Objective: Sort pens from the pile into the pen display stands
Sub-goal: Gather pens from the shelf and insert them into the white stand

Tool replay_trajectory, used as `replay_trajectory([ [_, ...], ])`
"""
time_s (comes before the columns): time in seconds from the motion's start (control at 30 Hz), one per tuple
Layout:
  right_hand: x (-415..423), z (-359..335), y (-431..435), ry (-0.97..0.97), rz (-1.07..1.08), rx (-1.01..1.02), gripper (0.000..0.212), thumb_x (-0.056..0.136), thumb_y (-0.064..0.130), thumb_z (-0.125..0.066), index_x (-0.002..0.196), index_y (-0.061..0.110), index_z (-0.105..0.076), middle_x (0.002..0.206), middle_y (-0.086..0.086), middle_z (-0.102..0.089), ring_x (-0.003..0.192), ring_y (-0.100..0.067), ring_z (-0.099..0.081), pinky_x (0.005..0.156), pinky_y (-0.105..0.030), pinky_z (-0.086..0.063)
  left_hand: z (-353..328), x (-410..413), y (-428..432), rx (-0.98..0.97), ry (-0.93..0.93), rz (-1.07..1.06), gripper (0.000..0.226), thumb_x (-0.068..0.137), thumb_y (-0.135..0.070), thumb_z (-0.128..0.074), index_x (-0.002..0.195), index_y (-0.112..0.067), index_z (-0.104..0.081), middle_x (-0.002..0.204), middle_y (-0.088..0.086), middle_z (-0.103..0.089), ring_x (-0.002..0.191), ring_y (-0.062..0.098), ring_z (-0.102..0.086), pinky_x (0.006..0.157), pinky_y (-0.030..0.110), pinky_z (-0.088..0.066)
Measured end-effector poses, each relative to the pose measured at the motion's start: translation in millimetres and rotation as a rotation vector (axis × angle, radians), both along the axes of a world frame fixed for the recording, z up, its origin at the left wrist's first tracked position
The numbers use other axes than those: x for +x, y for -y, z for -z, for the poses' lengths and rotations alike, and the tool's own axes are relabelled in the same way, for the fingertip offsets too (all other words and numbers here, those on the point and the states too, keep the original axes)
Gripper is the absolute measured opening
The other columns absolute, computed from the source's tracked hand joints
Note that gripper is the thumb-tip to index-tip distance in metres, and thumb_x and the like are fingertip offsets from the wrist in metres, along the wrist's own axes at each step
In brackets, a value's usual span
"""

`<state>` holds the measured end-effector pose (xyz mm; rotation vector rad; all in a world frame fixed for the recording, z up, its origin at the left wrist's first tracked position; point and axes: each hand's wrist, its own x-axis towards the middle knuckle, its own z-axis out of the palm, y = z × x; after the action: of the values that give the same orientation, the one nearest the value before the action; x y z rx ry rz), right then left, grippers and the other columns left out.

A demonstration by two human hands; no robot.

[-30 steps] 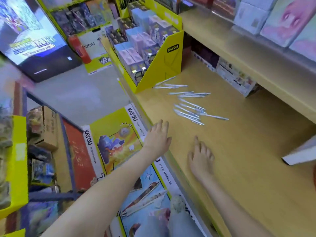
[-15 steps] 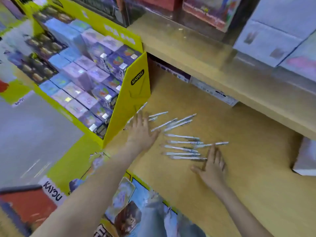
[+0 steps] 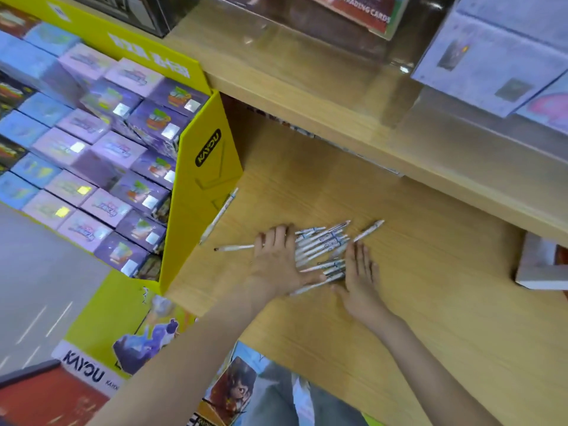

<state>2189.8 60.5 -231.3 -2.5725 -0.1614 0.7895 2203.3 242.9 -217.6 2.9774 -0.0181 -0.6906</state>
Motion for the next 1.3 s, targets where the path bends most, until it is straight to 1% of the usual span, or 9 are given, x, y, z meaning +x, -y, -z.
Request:
replay_trajectory([
  [0.17, -17, -9, 10, 0.17, 0.43, 0.128, 0.093, 0.086, 0.02, -0.067, 0.15, 0.009, -0.001, 0.156, -0.016, -0.009, 0.144, -0.028, -0.006, 0.117, -0.037, -0.003, 1, 1, -29, -0.037, 0.189, -0.147, 0.105, 0.075, -0.078, 0.0, 0.151, -0.009, -0.017, 0.153, 0.013, -0.023, 0.134, 0.033, -0.028, 0.11, 0.046, -0.018],
  [0.23, -32, -15, 1, 0.193, 0.636, 0.172, 0.084, 0.087, 0.017, -0.065, 0.149, 0.004, -0.009, 0.15, -0.02, -0.024, 0.139, -0.03, -0.019, 0.116, -0.039, -0.013, 2, 6, -49, -0.044, 0.328, -0.298, 0.09, 0.086, -0.068, -0.014, 0.148, -0.004, -0.028, 0.151, 0.022, -0.029, 0.133, 0.04, -0.033, 0.11, 0.05, -0.021],
  [0.33, -45, -19, -30, 0.046, 0.783, 0.319, 0.081, 0.089, 0.018, -0.063, 0.149, 0.003, -0.01, 0.148, -0.018, -0.024, 0.138, -0.027, -0.022, 0.112, -0.028, -0.014, 2, 22, -68, -0.115, 0.208, -0.457, 0.075, 0.098, -0.05, -0.036, 0.151, -0.002, -0.014, 0.156, 0.019, -0.019, 0.142, 0.035, -0.02, 0.114, 0.045, -0.015],
  [0.57, -5, -3, -69, 0.031, 0.678, 0.375, 0.089, 0.087, 0.003, -0.063, 0.151, 0.013, -0.003, 0.153, -0.01, -0.013, 0.137, -0.026, -0.028, 0.111, -0.03, -0.027, 4, 31, -59, -0.033, 0.109, -0.43, 0.08, 0.091, -0.061, -0.042, 0.143, -0.004, -0.025, 0.14, 0.016, -0.03, 0.127, 0.036, -0.029, 0.104, 0.046, -0.024],
  [0.67, 3, -1, -74, 0.058, 0.665, 0.393, 0.092, 0.081, 0.003, -0.07, 0.151, 0.014, -0.011, 0.148, -0.005, -0.019, 0.121, -0.029, -0.048, 0.104, -0.038, -0.04, 2, 27, -56, -0.088, 0.036, -0.353, 0.067, 0.089, -0.044, -0.054, 0.138, -0.006, -0.027, 0.135, 0.014, -0.03, 0.126, 0.035, -0.029, 0.103, 0.044, -0.026],
  [0.83, 6, -3, -78, 0.062, 0.766, 0.395, 0.06, 0.08, 0.006, -0.072, 0.132, 0.006, -0.042, 0.12, -0.011, -0.046, 0.08, -0.007, -0.054, 0.077, -0.017, -0.038, -4, 21, -50, -0.046, 0.011, -0.196, 0.046, 0.095, -0.018, -0.05, 0.134, -0.002, -0.032, 0.135, 0.017, -0.037, 0.123, 0.033, -0.038, 0.101, 0.036, -0.032],
  [1.03, 13, -8, -80, 0.005, 0.902, 0.516, 0.031, 0.087, 0.003, -0.061, 0.116, 0.011, -0.06, 0.085, 0.002, -0.062, 0.082, -0.02, -0.061, 0.07, -0.023, -0.044, -15, 19, -22, -0.452, -0.097, -0.416, 0.026, 0.097, -0.012, -0.05, 0.118, 0.001, -0.056, 0.117, 0.02, -0.06, 0.104, 0.034, -0.058, 0.07, 0.026, -0.036],
  [1.13, 10, -4, -78, -0.086, 0.992, 0.659, 0.024, 0.086, -0.006, -0.058, 0.107, 0.003, -0.065, 0.089, -0.011, -0.069, 0.084, -0.027, -0.067, 0.079, -0.035, -0.055, -17, 17, -2, -0.57, -0.136, -0.518, 0.029, 0.1, -0.015, -0.043, 0.118, 0.004, -0.053, 0.117, 0.022, -0.061, 0.108, 0.037, -0.057, 0.077, 0.032, -0.039],
  [1.3, 7, -6, -71, -0.154, 1.042, 0.809, 0.021, 0.083, -0.013, -0.056, 0.099, -0.002, -0.065, 0.089, -0.017, -0.069, 0.077, -0.022, -0.067, 0.062, -0.017, -0.053, -12, 19, 8, -0.757, -0.217, -0.666, 0.055, 0.096, -0.046, -0.05, 0.121, 0.004, -0.047, 0.119, 0.018, -0.057, 0.109, 0.033, -0.057, 0.079, 0.032, -0.043],
])
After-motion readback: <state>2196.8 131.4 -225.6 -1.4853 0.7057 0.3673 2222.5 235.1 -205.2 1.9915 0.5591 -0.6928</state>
